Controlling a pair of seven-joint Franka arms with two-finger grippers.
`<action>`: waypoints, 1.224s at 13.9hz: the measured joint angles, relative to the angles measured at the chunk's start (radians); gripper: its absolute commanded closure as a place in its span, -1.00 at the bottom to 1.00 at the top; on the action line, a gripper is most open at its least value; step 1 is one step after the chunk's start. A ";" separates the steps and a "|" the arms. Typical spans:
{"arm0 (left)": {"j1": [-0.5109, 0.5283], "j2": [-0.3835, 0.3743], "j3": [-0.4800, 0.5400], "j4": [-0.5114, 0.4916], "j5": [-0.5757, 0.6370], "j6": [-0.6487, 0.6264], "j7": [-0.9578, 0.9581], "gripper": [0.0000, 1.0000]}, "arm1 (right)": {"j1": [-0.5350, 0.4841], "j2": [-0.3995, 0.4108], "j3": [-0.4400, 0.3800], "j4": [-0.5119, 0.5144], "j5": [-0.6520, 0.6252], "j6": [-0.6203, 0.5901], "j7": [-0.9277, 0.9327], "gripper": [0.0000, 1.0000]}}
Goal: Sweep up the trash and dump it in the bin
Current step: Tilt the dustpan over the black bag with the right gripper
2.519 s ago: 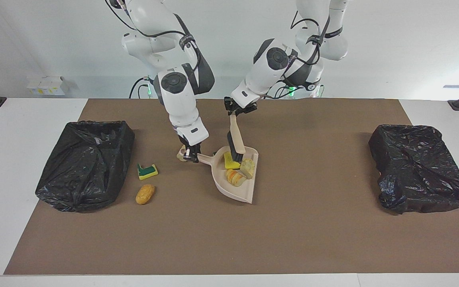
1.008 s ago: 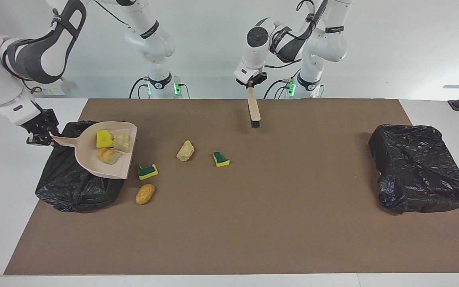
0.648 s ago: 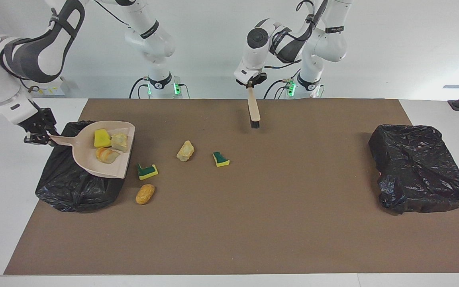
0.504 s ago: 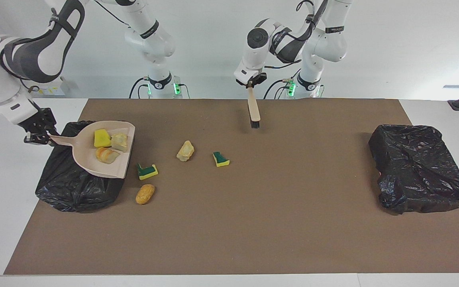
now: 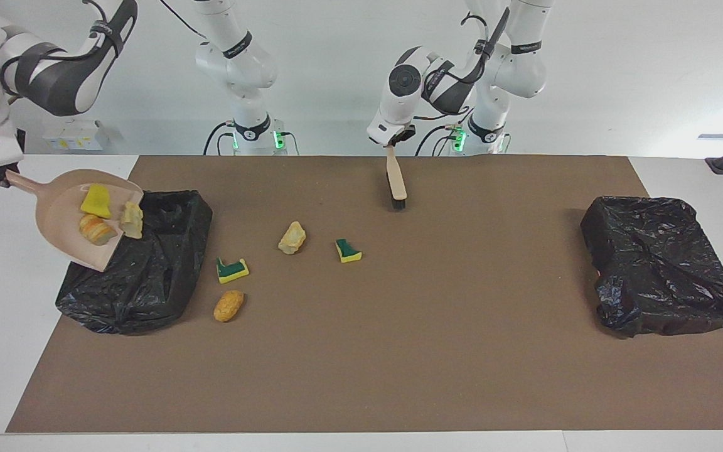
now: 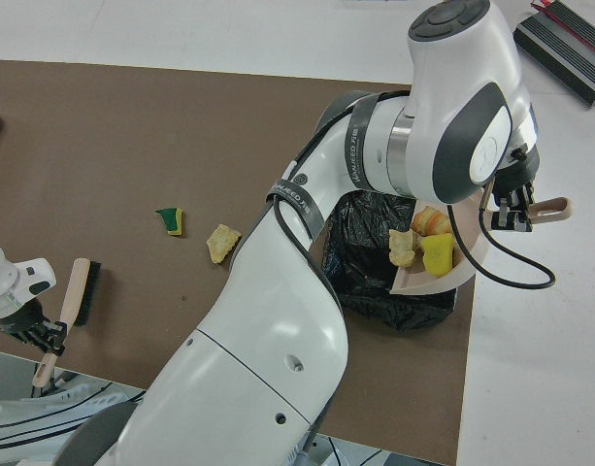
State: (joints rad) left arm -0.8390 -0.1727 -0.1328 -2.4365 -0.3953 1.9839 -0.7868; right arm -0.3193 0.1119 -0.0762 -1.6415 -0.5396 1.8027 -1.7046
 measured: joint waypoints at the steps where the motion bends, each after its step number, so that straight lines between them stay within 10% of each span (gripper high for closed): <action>1: -0.004 0.000 0.000 -0.003 0.000 0.007 0.000 1.00 | 0.021 0.000 0.000 -0.001 -0.032 0.000 0.035 1.00; 7: -0.017 0.004 0.001 -0.019 0.000 0.027 0.029 1.00 | 0.137 0.000 0.002 -0.004 -0.178 -0.031 0.123 1.00; 8: -0.019 0.004 0.001 -0.020 0.000 0.029 0.030 0.86 | 0.146 0.000 0.002 -0.004 -0.182 -0.032 0.125 1.00; 10: -0.019 0.004 0.001 -0.021 0.000 0.029 0.030 -0.10 | 0.150 0.000 0.002 -0.004 -0.186 -0.032 0.126 1.00; 15: -0.019 0.004 0.001 -0.021 -0.001 0.031 0.030 -0.37 | 0.151 0.000 0.001 -0.004 -0.192 -0.032 0.137 1.00; 17: -0.019 0.004 0.002 -0.021 -0.001 0.032 0.030 -0.92 | 0.170 0.000 0.002 -0.004 -0.221 -0.032 0.145 1.00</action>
State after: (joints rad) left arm -0.8583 -0.1689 -0.1311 -2.4575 -0.3960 2.0156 -0.7566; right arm -0.1491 0.1119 -0.0745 -1.6454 -0.7603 1.7711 -1.5600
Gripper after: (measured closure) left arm 0.339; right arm 0.687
